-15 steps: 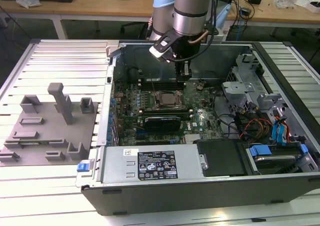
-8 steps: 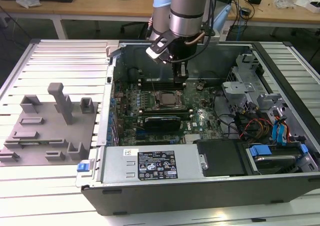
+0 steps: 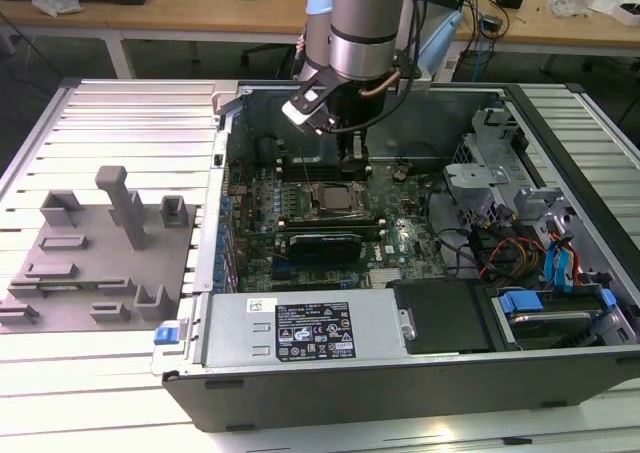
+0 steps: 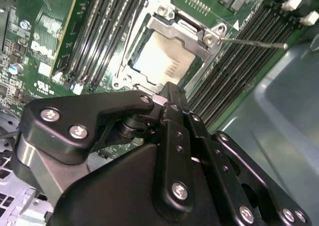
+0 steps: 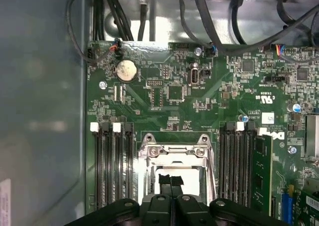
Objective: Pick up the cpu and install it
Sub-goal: 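Close the cpu cover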
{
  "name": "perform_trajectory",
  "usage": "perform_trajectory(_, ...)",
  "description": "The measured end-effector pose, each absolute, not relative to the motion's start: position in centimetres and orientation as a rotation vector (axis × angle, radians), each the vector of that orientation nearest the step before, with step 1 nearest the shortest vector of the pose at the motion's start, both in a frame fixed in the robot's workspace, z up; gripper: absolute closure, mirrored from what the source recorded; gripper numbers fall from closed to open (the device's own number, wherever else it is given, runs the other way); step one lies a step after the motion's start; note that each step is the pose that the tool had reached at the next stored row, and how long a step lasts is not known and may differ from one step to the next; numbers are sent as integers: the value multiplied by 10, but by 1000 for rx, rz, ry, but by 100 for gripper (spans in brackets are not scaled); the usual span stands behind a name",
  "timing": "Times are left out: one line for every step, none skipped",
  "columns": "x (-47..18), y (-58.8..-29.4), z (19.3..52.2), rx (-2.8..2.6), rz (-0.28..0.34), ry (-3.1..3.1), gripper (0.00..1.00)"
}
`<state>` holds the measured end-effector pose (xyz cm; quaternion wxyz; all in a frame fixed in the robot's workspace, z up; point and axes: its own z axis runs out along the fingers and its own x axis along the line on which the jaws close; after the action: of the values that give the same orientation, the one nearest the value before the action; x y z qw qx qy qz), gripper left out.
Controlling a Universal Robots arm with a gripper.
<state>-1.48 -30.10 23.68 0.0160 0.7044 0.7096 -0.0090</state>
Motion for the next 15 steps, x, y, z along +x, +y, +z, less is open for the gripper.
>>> perform_trajectory(-15,-302,236,2191,-28,2206,89)
perform_trajectory(-16,-303,235,2192,-28,2206,89)
perform_trajectory(-17,-304,235,2192,-28,2206,89)
perform_trajectory(-17,-305,234,2192,-28,2206,89)
perform_trajectory(-19,-306,233,2192,-28,2205,89)
perform_trajectory(-21,-308,232,2192,-28,2205,89)
perform_trajectory(-22,-309,232,2192,-28,2205,89)
perform_trajectory(-23,-309,232,2192,-28,2205,89)
perform_trajectory(-23,-310,232,2192,-28,2205,89)
perform_trajectory(-23,-310,232,2192,-28,2205,89)
perform_trajectory(-23,-310,232,2192,-28,2205,89)
perform_trajectory(-23,-310,232,2192,-28,2205,89)
perform_trajectory(-23,-310,232,2192,-28,2205,89)
perform_trajectory(-23,-310,232,2192,-28,2206,89)
perform_trajectory(-23,-310,232,2188,-28,2210,89)
